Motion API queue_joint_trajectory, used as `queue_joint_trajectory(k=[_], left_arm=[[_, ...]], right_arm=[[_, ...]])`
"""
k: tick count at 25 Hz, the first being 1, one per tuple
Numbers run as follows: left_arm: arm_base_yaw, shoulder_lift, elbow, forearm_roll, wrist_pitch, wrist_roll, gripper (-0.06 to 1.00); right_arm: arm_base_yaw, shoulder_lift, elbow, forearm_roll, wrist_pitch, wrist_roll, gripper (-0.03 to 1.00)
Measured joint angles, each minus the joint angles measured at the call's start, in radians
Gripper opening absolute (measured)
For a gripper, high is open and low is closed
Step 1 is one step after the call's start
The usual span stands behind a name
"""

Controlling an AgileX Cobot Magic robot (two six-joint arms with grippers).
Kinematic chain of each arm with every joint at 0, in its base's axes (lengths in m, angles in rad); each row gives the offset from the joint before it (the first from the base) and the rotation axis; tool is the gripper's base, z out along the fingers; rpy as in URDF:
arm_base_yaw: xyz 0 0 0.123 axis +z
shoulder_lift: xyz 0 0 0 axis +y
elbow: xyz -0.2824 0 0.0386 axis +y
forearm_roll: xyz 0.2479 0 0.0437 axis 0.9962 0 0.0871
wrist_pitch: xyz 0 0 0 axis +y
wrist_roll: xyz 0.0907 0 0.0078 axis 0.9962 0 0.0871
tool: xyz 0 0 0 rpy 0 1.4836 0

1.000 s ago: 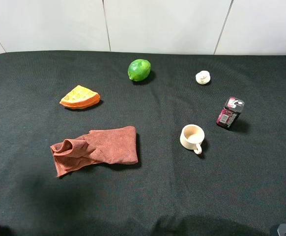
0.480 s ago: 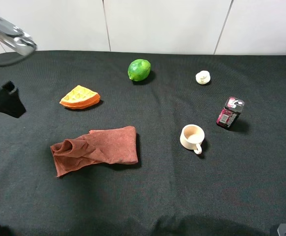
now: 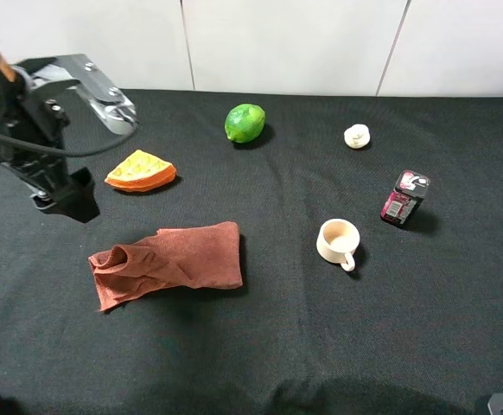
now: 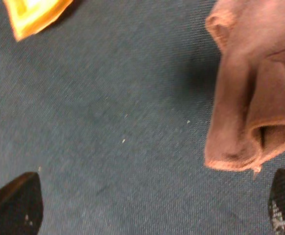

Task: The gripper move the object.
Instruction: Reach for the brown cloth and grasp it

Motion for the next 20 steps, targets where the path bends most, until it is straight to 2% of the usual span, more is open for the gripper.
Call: queue_joint_trajectory(k=[7, 20], left_arm=[[-0.127, 0.121, -0.057, 0.004, -0.016, 0.000, 0.97], [-0.289, 0.239, -0.060, 0.002, -0.083, -0.003, 0.97]], right_arm=[[0.000, 0.000, 0.000, 0.000, 0.000, 0.000, 0.69], [0.000, 0.000, 0.000, 0.001, 0.000, 0.000, 0.69]])
